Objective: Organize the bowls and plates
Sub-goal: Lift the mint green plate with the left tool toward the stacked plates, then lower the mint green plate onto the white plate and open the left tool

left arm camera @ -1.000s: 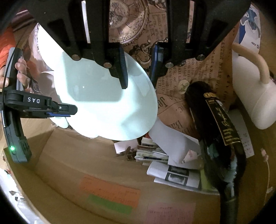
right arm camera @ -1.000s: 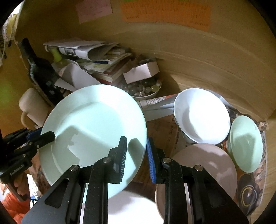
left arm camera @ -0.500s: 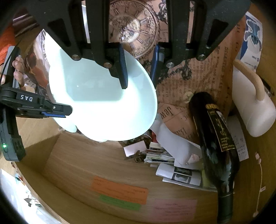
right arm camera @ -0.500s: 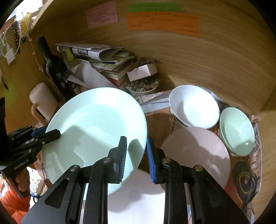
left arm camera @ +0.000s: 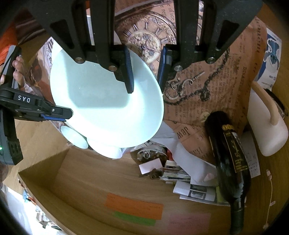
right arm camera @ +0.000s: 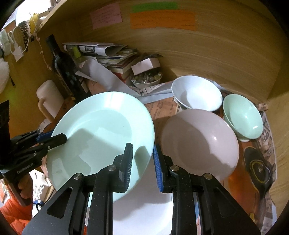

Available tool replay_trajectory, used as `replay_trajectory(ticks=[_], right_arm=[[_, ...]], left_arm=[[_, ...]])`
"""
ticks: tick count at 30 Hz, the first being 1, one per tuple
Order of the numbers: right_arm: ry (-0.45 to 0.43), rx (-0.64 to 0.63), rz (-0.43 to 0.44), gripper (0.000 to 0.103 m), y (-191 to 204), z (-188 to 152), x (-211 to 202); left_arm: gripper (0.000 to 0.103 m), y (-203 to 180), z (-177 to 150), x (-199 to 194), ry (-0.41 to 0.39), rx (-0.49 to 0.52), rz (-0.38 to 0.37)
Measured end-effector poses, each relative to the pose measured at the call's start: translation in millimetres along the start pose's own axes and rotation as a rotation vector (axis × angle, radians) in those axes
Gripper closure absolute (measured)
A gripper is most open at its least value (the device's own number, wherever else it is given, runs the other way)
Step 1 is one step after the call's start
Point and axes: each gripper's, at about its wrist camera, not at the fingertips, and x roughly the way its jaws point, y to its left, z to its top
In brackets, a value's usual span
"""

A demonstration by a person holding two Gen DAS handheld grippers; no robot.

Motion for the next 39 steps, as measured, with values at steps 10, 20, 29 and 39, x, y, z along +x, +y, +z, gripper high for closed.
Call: replay_trajectory(ticks=[10, 20, 29, 39], right_arm=[[-0.010, 0.025, 0.012, 0.082, -3.9, -23.5, -11.3], [-0.012, 0.069, 0.005, 0.082, -13.3, -46.5, -16.0], [0.016, 0.118, 0.025, 0.082, -23.4, -69.3, -11.3], [0.040, 0.186, 0.043, 0.081, -34.9, -87.4, -5.7]], left_arm=[[0.078, -10.6, -18.4, -7.1, 0.016, 0.010, -0.013], [0.078, -21.3, -30.5, -0.5, 0.053, 0.022, -0.040], [0.078, -28.9, -44.0, 9.9, 0.091, 0.032, -0.045], [0.078, -38.5, -51.5, 26.1, 0.125, 0.059, -0.032]])
